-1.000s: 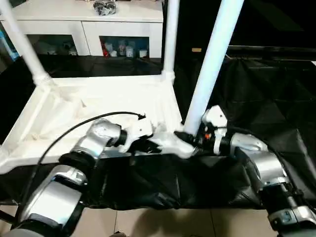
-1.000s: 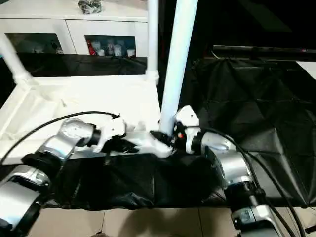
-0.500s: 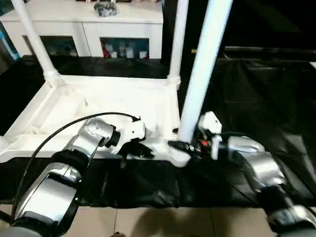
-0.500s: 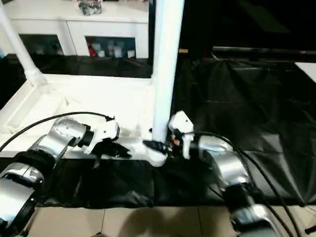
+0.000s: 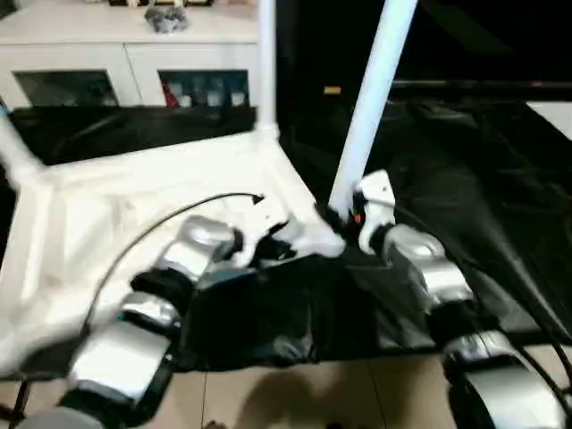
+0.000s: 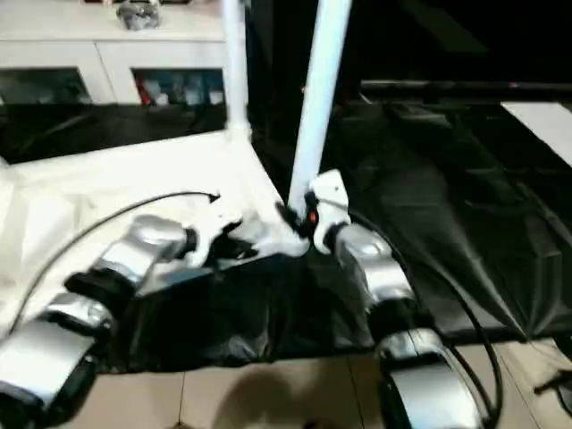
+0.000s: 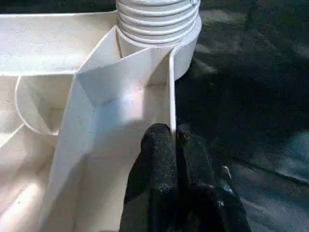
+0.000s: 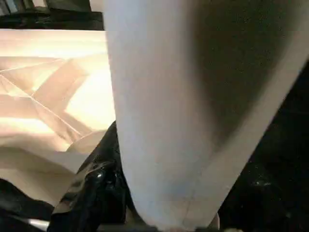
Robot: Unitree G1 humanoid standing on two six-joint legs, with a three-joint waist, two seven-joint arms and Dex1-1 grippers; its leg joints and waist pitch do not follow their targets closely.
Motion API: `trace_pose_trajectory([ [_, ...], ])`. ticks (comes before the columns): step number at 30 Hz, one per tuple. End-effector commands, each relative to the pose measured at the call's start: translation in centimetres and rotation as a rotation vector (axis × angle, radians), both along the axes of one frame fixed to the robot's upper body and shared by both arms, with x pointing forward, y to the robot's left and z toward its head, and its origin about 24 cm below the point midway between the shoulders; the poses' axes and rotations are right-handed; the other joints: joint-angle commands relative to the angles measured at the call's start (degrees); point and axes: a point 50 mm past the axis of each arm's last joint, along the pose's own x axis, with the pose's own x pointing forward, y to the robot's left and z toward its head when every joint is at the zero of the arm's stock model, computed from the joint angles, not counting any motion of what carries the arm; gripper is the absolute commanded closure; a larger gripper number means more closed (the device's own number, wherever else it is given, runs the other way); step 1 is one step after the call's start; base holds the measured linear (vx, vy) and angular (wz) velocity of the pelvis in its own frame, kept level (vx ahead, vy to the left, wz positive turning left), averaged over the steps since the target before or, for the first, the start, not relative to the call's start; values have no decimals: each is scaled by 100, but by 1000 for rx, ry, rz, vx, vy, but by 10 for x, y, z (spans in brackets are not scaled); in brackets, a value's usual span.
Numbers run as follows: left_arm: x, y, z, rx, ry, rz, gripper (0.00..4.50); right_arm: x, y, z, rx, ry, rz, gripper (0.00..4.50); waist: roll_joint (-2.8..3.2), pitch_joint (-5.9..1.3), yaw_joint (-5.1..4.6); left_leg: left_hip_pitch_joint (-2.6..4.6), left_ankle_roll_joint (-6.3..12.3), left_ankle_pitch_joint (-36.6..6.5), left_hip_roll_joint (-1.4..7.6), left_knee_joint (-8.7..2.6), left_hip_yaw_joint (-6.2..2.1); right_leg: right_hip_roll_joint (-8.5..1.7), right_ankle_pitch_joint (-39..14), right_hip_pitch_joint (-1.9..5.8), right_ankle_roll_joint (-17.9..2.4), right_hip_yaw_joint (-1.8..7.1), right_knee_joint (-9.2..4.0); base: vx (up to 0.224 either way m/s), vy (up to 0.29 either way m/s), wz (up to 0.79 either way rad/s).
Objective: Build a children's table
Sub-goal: Insert table leg to table base
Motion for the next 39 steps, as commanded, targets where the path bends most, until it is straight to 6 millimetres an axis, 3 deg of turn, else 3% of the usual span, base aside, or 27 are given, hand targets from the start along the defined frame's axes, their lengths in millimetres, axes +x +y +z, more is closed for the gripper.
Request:
trace_pose_trajectory([
  [1, 3, -18, 19, -43, -86, -66, 450, -19, 7, -43, -27, 206, -3, 261, -55, -365, 69, 57, -177, -2935, -6, -276, -166, -491, -3359, -60, -741, 403, -810, 103, -79, 2],
  [2, 3, -18, 19, -42, -86, -68, 450, -18, 8, -43, -27, 205, -4, 261, -48, -398, 212, -254, 117, -1367, 81, -318, -215, -545, -2969, 156, -731, 502, -757, 122, -84, -19],
  [3, 3, -18, 19, -41, -87, -64, 450, -18, 9, -43, -25, 206, -5, 261, -9, -443, 255, -257, 166, -909, 101, -327, -189, -474, -2494, 153, -773, 476, -720, 79, -62, -13],
  [4, 3, -18, 19, -38, -89, -64, 450, -17, 10, -43, -35, 204, -8, 261, 20, -463, 249, -281, 207, -446, 127, -322, -159, -343, -1283, 121, -1018, 446, -584, 79, -62, -13],
  [5, 2, -18, 19, -31, -94, -70, 450, -16, 11, -42, -63, 195, -7, 261, 72, -477, 237, -261, 206, -427, 141, -323, -138, -278, -610, 117, -1243, 411, -518, 0, 0, 0],
  [6, 2, -18, 19, -26, -97, -71, 450, -16, 13, -41, -55, 193, -2, 261, 106, -470, 210, -264, 182, -636, 154, -348, -145, -237, -410, 125, -1365, 391, -500, 0, 0, 0],
  [9, 1, -16, 18, -13, -105, -75, 450, -14, 16, -39, -35, 189, 1, 261, 91, -429, 186, -190, 94, -1308, 163, -380, -119, -200, -834, 95, -1406, 396, -567, 0, 0, 0],
  [11, 1, -15, 18, -18, -111, -78, 450, -12, 18, -36, -25, 169, -2, 261, 75, -418, 171, -166, 44, -1620, 177, -407, -120, -217, -1429, 91, -1291, 399, -632, 0, 0, 0],
  [14, 1, -14, 19, -26, -120, -79, 450, -10, 18, -33, -10, 154, -8, 191, 72, -402, 154, -155, 26, -1734, 182, -422, -115, -208, -1631, 62, -1214, 415, -666, 0, 0, 0],
  [15, 0, -14, 19, -30, -125, -86, 450, -9, 18, -31, -10, 145, -6, 188, 46, -403, 152, -152, 33, -1739, 184, -423, -111, -210, -1673, 58, -1206, 420, -672, 0, 0, 0],
  [16, 0, -13, 20, -37, -134, -90, 450, -8, 18, -29, -3, 131, 1, 182, 56, -426, 181, -139, 41, -1632, 193, -409, -101, -230, -1565, 60, -1234, 439, -665, 0, 0, 0],
  [18, -1, -12, 21, -48, -140, -103, 450, -6, 18, -25, -1, 108, 11, 156, 50, -450, 192, -181, 144, -1218, 185, -393, -75, -193, -806, 85, -1366, 448, -578, 0, 0, 0],
  [26, -6, -8, 22, -63, -159, -196, 450, -6, 16, -15, 22, 40, 100, 93, 80, -490, 210, -204, 369, -812, 193, -340, -49, -187, 37, 99, -1588, 442, -490, 0, 0, 0],
  [28, -8, -4, 22, -57, -155, -237, 450, -8, 12, -9, 8, -7, 167, 64, 78, -482, 222, -215, 435, -765, 194, -329, -42, -177, 178, 113, -1600, 433, -476, 0, 0, 0],
  [31, -10, -1, 21, -47, -149, -276, 450, -12, 7, -5, -1, -36, 232, 64, 86, -491, 255, -211, 491, -722, 197, -318, -34, -177, 256, 113, -1618, 431, -466, 0, 0, 0],
  [34, -15, 4, 19, -40, -124, -359, 450, -25, -2, -2, -45, -72, 414, 64, 127, -502, 340, -202, 545, -661, 209, -291, -25, -164, 415, 109, -1601, 431, -442, 0, 0, 0],
  [36, -18, 6, 18, -29, -107, -417, 450, -31, -7, -3, -84, -69, 481, 64, 99, -507, 370, -211, 581, -622, 215, -284, -22, -165, 577, 109, -1626, 432, -423, 0, 0, 0],
  [39, -20, 7, 18, -32, -83, -448, 450, -37, -11, -4, -102, -48, 538, 64, 120, -495, 389, -204, 549, -746, 217, -287, -21, -171, 442, 93, -1648, 426, -435, 0, 0, 0],
])
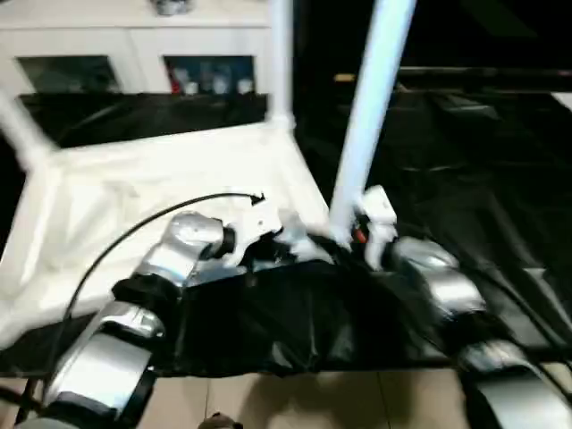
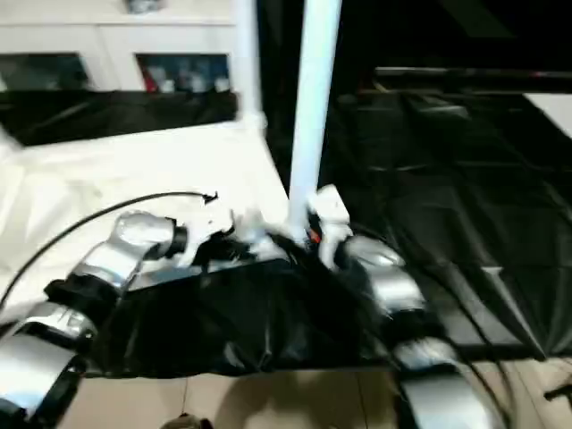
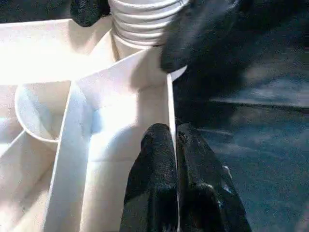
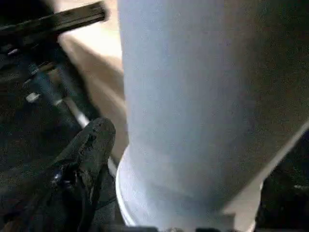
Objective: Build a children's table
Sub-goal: Insert table leg to table base, then rotate leg to tighten
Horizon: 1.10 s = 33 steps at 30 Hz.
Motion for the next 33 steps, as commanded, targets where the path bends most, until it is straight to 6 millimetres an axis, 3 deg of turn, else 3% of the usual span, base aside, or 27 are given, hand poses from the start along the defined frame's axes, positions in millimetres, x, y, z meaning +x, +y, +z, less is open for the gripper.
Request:
trace_pose_trajectory([
  [1, -6, -18, 4, -29, -8, -129, 450, -3, 7, 3, -18, -7, 72, 64, 18, -411, -20, 70, 528, -905, 173, -279, -6, -334, 226, 348, -1510, 319, -393, 0, 0, 0],
  [3, -8, -17, 4, -18, 8, -175, 450, -9, 3, 2, -43, 14, 130, 64, 17, -411, -11, 74, 479, -941, 175, -279, -7, -339, 117, 352, -1500, 324, -404, 0, 0, 0],
  [9, -13, -8, 1, 28, 45, -257, 450, -20, 1, 2, -46, 62, 232, 130, 16, -411, 35, 74, 493, -935, 178, -276, -10, -344, 128, 348, -1484, 324, -401, 0, 0, 0],
  [12, -14, -5, -1, 41, 59, -269, 450, -22, 1, 2, -39, 79, 246, 143, 56, -410, 41, 91, 423, -1046, 192, -287, -19, -350, 6, 336, -1490, 322, -409, 0, 0, 0],
  [16, -15, -2, -1, 49, 70, -270, 450, -26, 2, 0, -32, 104, 260, 168, 42, -412, 31, 89, 334, -1066, 191, -292, -21, -350, 34, 345, -1508, 325, -399, 0, 0, 0],
  [17, -14, -2, -2, 51, 69, -266, 450, -27, 2, -1, -30, 111, 260, 170, -32, -412, 26, 83, 353, -1025, 188, -291, -13, -344, 60, 354, -1491, 327, -402, 0, 0, 0],
  [18, -14, -2, -2, 51, 69, -263, 450, -27, 2, -1, -28, 112, 258, 171, -11, -419, 40, 82, 362, -967, 186, -281, -18, -355, 94, 357, -1501, 328, -380, 0, 0, 0],
  [22, -7, -2, -4, 52, 41, -148, 450, -20, 7, -4, 16, 123, 131, 172, -4, -402, 35, 82, 366, -970, 183, -285, -11, -358, -77, 338, -1453, 327, -410, 0, 0, 0],
  [26, 8, -12, -1, -4, 13, 87, 450, 1, 11, -13, 3, 110, -180, 172, 13, -332, -41, 135, -23, -1540, 174, -356, -31, -386, -1274, 289, -1245, 343, -512, 0, 0, 0],
  [28, 14, -18, 1, -25, 10, 168, 450, 7, 15, -16, 12, 123, -273, 172, 14, -346, -87, 149, -111, -1606, 159, -359, -47, -394, -1600, 297, -1155, 341, -556, 0, 0, 0],
  [33, 18, -36, 4, -66, 3, 258, 450, 14, 29, -21, 51, 156, -425, 173, 8, -396, -175, 83, 34, -1110, 142, -326, -40, -355, -583, 339, -1319, 346, -468, 0, 0, 0],
])
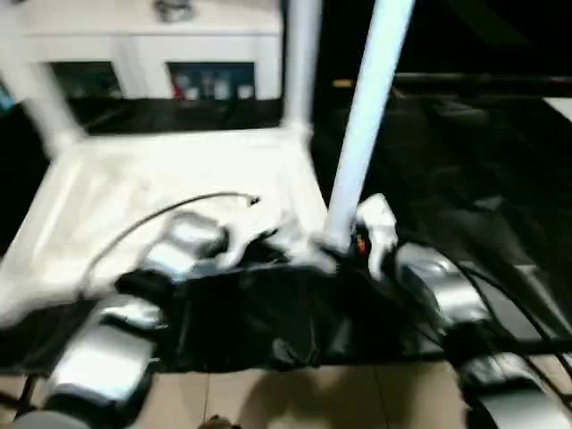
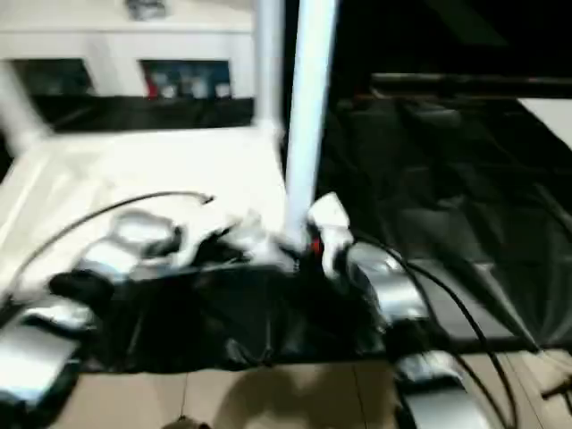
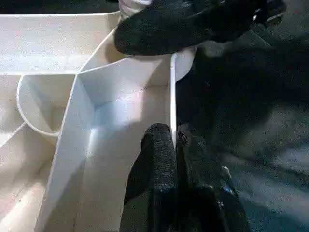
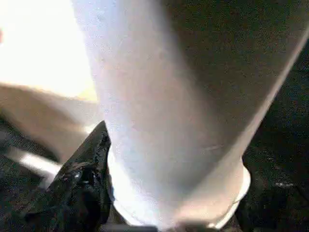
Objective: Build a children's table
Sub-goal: Rotate leg to tighten
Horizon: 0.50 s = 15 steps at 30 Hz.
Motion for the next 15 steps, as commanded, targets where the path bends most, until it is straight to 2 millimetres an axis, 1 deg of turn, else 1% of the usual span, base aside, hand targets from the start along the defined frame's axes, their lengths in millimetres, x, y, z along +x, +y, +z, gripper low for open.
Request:
trace_pose_trajectory([
  [1, 4, -17, 11, -49, -54, 22, 450, -4, 21, -13, 33, 77, -16, 173, 19, -398, -21, 22, 158, -963, 130, -343, -36, -346, -333, 289, -1386, 320, -447, 0, 0, 0],
  [2, 3, -22, 10, -52, -63, 18, 450, -3, 24, -14, 40, 81, -41, 173, -12, -396, -21, 15, 193, -938, 126, -344, -35, -347, -308, 302, -1388, 314, -453, 0, 0, 0],
  [3, 0, -28, 8, -56, -64, 7, 450, -1, 31, -15, 40, 81, -60, 173, -3, -391, -31, 21, 213, -952, 126, -344, -31, -353, -368, 292, -1394, 315, -456, 0, 0, 0],
  [4, 0, -29, 8, -56, -63, 6, 450, -1, 32, -15, 39, 79, -58, 173, 6, -396, -35, 25, 221, -971, 127, -342, -33, -360, -421, 295, -1401, 310, -460, 0, 0, 0],
  [5, -1, -29, 8, -56, -63, 4, 450, -1, 33, -15, 37, 77, -57, 173, 16, -383, -42, 32, 230, -1040, 135, -347, -31, -358, -539, 291, -1386, 310, -481, 0, 0, 0],
  [6, -2, -30, 7, -55, -59, -3, 450, -1, 35, -14, 36, 74, -53, 173, 17, -379, -47, 29, 234, -1068, 136, -350, -30, -353, -569, 291, -1375, 312, -486, 0, 0, 0],
  [7, -3, -30, 6, -53, -55, -6, 450, -1, 36, -14, 39, 76, -54, 173, 18, -377, -54, 43, 235, -1136, 145, -360, -31, -350, -623, 283, -1365, 313, -491, 0, 0, 0],
  [8, -4, -29, 4, -47, -52, -19, 450, -1, 37, -14, 42, 71, -48, 138, 26, -370, -58, 50, 226, -1211, 145, -366, -29, -345, -683, 274, -1357, 314, -502, 0, 0, 0],
  [9, -5, -28, 3, -41, -50, -23, 450, 0, 37, -13, 43, 68, -51, 117, 22, -367, -62, 49, 218, -1245, 147, -369, -31, -349, -714, 276, -1352, 316, -505, 0, 0, 0],
  [10, -6, -28, 2, -36, -50, -27, 450, 1, 37, -13, 42, 65, -55, 103, 5, -372, -71, 43, 207, -1275, 154, -374, -35, -360, -752, 283, -1350, 318, -501, 0, 0, 0],
  [11, -6, -27, 2, -37, -48, -30, 450, 1, 37, -12, 50, 63, -53, 100, 11, -366, -78, 38, 210, -1279, 151, -377, -36, -357, -771, 280, -1346, 317, -503, 0, 0, 0],
  [12, -7, -25, 1, -36, -47, -33, 450, 2, 36, -10, 65, 57, -47, 94, 6, -371, -84, 48, 227, -1270, 148, -372, -30, -358, -781, 276, -1347, 323, -508, 0, 0, 0],
  [13, -7, -24, 1, -36, -46, -35, 450, 3, 36, -9, 71, 53, -46, 82, 8, -371, -82, 45, 235, -1248, 152, -370, -29, -362, -752, 277, -1352, 327, -504, 0, 0, 0],
  [14, -7, -23, 1, -34, -46, -35, 450, 4, 35, -8, 76, 45, -37, 61, 6, -381, -78, 41, 259, -1153, 151, -366, -28, -354, -629, 282, -1363, 324, -488, 0, 0, 0],
  [15, -7, -22, 1, -33, -46, -35, 450, 4, 36, -7, 78, 40, -31, 61, 7, -387, -77, 35, 274, -1097, 152, -362, -29, -355, -534, 287, -1377, 324, -475, 0, 0, 0],
])
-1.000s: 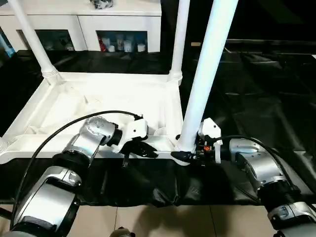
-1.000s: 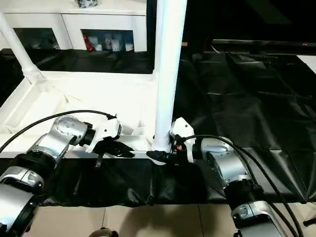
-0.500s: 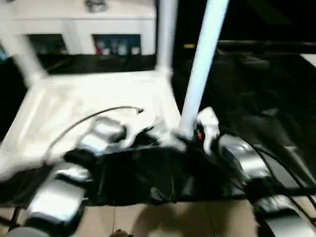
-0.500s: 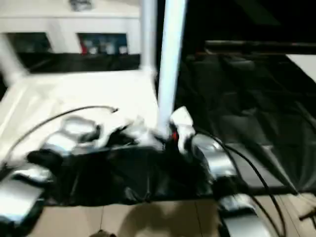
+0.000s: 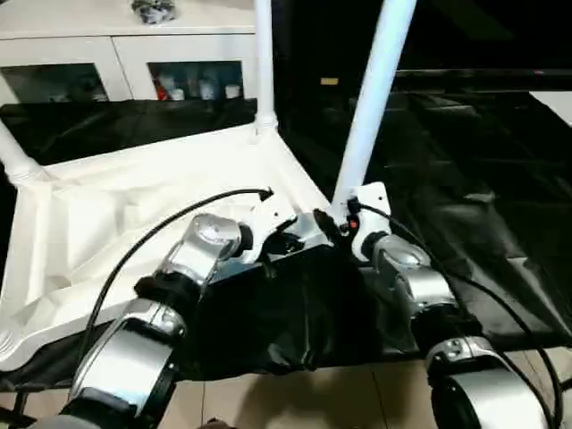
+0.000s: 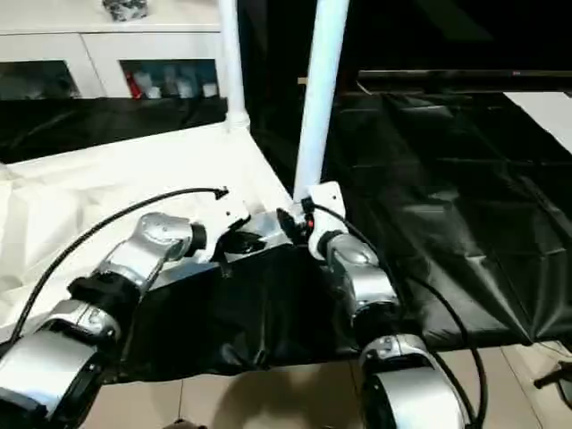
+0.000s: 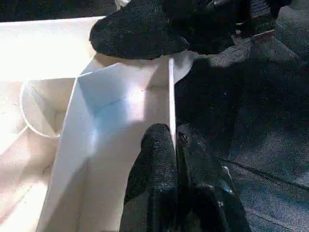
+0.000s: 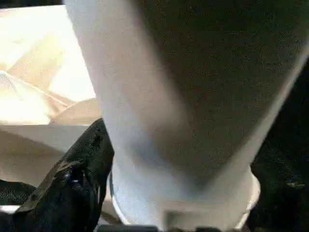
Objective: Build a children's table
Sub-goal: Rotate leg to tighten
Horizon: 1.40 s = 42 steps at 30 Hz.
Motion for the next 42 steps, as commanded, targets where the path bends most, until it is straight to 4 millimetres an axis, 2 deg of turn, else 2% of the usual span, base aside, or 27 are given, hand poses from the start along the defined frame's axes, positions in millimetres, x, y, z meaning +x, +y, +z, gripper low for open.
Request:
trace_pose_trajectory([
  [1, -7, -18, 1, -43, -3, -86, 450, -5, 20, -6, 33, 42, 94, 56, 0, -382, 8, 34, 308, -1018, 151, -343, -28, -351, -387, 289, -1410, 318, -435, 0, 0, 0],
  [3, -8, -14, 0, -40, -4, -112, 450, -4, 20, -1, 37, 18, 125, 24, 0, -388, 8, 32, 373, -916, 153, -339, -28, -352, -209, 297, -1459, 314, -416, 0, 0, 0],
  [5, -9, -12, 0, -37, 0, -126, 450, -4, 19, 1, 44, 9, 148, 13, -2, -391, -1, 30, 405, -902, 150, -335, -27, -354, -169, 306, -1475, 312, -413, 0, 0, 0],
  [8, -11, -9, 0, -35, 5, -157, 450, -6, 19, 3, 38, -6, 205, 6, 3, -390, -6, 32, 431, -905, 154, -333, -23, -357, -169, 306, -1503, 314, -414, 0, 0, 0],
  [11, -16, -2, 4, -43, 2, -249, 450, -14, 16, 6, 2, -30, 353, 6, 37, -391, 9, 22, 477, -894, 159, -326, -21, -341, -26, 319, -1513, 305, -405, 0, 0, 0],
  [13, -17, 2, 4, -26, -2, -285, 450, -18, 12, 7, -11, -40, 423, 6, 27, -390, 21, 28, 503, -883, 167, -325, -15, -331, 52, 313, -1532, 300, -394, 0, 0, 0],
  [15, -19, 5, 3, -13, 5, -319, 450, -23, 7, 9, -18, -46, 488, 6, 32, -383, 43, 45, 469, -1024, 180, -333, -12, -344, -153, 299, -1534, 300, -412, 0, 0, 0],
  [16, -21, 8, 3, -5, 12, -343, 450, -26, 2, 10, -25, -46, 539, 6, -25, -374, 45, 39, 477, -1048, 174, -335, -2, -331, -213, 309, -1510, 300, -428, 0, 0, 0],
  [17, -21, 10, 3, 1, 17, -360, 450, -29, -1, 11, -30, -46, 576, 6, -3, -380, 90, 48, 498, -1027, 186, -328, -5, -347, -253, 309, -1483, 309, -416, 0, 0, 0],
  [18, -22, 12, 3, 4, 24, -373, 450, -31, -3, 12, -35, -40, 608, 6, -1, -387, 94, 44, 512, -989, 188, -323, -5, -346, -211, 306, -1489, 310, -407, 0, 0, 0],
  [21, -25, 18, 3, 17, 40, -426, 450, -40, -12, 14, -63, -21, 726, 6, -15, -381, 156, 41, 544, -928, 191, -320, 1, -348, -186, 299, -1468, 314, -406, 0, 0, 0],
  [24, -26, 22, 4, 27, 49, -447, 450, -45, -17, 16, -79, -8, 788, 6, -36, -376, 202, 52, 474, -974, 194, -330, -3, -357, -374, 288, -1442, 311, -417, 0, 0, 0],
  [28, -28, 28, 4, 32, 75, -482, 450, -52, -22, 17, -96, 33, 879, 45, -18, -390, 230, 51, 483, -859, 200, -322, -4, -358, -196, 282, -1457, 313, -394, 0, 0, 0],
  [30, -29, 30, 4, 37, 78, -489, 450, -53, -22, 17, -97, 40, 888, 57, -24, -393, 246, 55, 481, -850, 198, -318, -1, -358, -163, 278, -1475, 310, -389, 0, 0, 0],
  [31, -29, 31, 3, 42, 84, -500, 450, -54, -23, 17, -92, 47, 899, 72, -48, -394, 256, 54, 479, -840, 199, -319, 0, -358, -172, 285, -1461, 310, -388, 0, 0, 0],
  [34, -30, 32, 3, 40, 90, -509, 450, -56, -23, 17, -80, 53, 908, 87, -44, -397, 273, 54, 475, -830, 201, -317, -1, -370, -219, 281, -1457, 312, -387, 0, 0, 0],
  [36, -31, 32, 3, 38, 96, -514, 450, -56, -22, 16, -74, 57, 910, 113, -35, -396, 289, 60, 463, -839, 202, -315, 3, -369, -254, 275, -1453, 313, -389, 0, 0, 0],
  [39, -32, 33, 4, 30, 108, -522, 450, -59, -19, 15, -50, 68, 919, 123, -22, -403, 302, 59, 442, -803, 202, -317, -4, -367, -179, 280, -1456, 311, -377, 0, 0, 0],
  [40, -33, 34, 4, 29, 110, -524, 450, -60, -17, 15, -41, 71, 921, 149, 8, -408, 304, 57, 432, -801, 203, -313, -8, -366, -123, 279, -1467, 307, -365, 0, 0, 0],
  [42, -33, 34, 4, 25, 115, -520, 450, -61, -15, 14, -17, 75, 909, 156, -9, -403, 302, 59, 432, -810, 202, -318, -7, -360, -102, 281, -1467, 308, -373, 0, 0, 0],
])
